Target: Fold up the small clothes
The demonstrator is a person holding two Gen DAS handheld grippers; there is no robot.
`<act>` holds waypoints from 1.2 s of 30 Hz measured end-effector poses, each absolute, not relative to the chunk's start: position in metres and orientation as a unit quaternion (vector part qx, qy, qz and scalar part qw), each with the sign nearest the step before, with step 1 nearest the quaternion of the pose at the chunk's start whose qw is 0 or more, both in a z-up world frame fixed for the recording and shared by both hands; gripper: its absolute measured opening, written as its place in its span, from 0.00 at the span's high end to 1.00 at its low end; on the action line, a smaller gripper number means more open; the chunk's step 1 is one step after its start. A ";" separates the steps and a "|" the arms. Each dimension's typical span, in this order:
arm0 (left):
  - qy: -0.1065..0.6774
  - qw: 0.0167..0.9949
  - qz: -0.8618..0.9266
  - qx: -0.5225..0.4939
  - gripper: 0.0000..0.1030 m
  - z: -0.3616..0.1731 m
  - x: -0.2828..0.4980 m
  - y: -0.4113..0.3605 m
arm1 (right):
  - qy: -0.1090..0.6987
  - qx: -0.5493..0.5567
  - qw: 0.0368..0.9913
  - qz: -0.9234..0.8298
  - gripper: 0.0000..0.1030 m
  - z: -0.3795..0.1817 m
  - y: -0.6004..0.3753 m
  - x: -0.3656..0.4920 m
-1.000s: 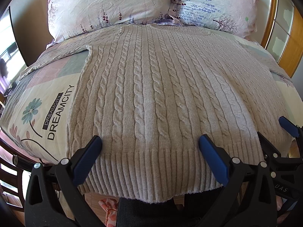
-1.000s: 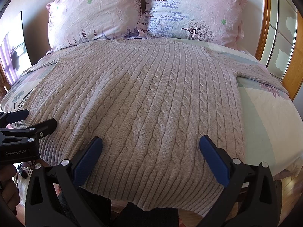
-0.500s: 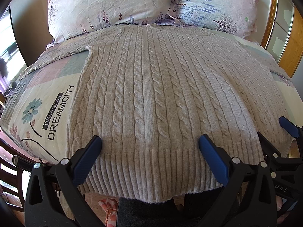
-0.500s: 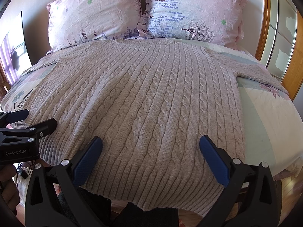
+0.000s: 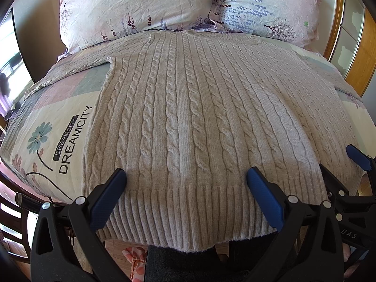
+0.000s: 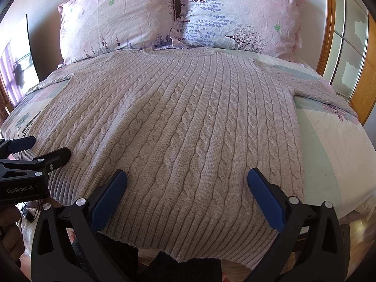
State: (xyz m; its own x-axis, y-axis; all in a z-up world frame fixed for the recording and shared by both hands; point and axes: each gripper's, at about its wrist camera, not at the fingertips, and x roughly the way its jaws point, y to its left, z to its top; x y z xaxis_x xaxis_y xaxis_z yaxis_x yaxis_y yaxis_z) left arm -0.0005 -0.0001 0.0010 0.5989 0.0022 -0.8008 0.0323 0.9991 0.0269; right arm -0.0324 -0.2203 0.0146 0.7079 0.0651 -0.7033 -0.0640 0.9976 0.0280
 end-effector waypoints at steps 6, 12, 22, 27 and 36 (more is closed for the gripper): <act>0.447 0.894 -0.008 0.020 0.02 0.001 0.000 0.000 | 0.380 0.001 0.924 0.035 0.01 0.015 -0.220 -0.032; 0.447 0.894 -0.008 0.019 0.02 0.001 -0.001 0.000 | 0.380 0.000 0.924 0.035 0.01 0.013 -0.220 -0.033; 0.457 0.889 -0.009 0.020 0.02 0.003 0.005 0.002 | 0.351 -0.003 0.935 0.053 0.01 0.015 -0.220 -0.037; 0.436 0.899 -0.017 0.026 0.02 0.002 0.000 0.003 | 0.326 -0.002 0.941 0.095 0.01 0.013 -0.239 -0.035; 0.412 0.908 0.022 -0.075 0.02 0.039 0.055 0.099 | 0.284 0.298 0.902 -0.131 0.26 0.059 -0.510 0.051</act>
State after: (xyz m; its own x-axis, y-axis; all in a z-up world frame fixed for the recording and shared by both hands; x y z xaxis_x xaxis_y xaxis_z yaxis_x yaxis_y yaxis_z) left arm 0.0547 0.0994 0.0391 0.6596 -0.0215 -0.7513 -0.1024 0.9877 -0.1182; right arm 0.0506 -0.5096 0.0586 0.8048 -0.0675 -0.5897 0.4058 0.7875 0.4638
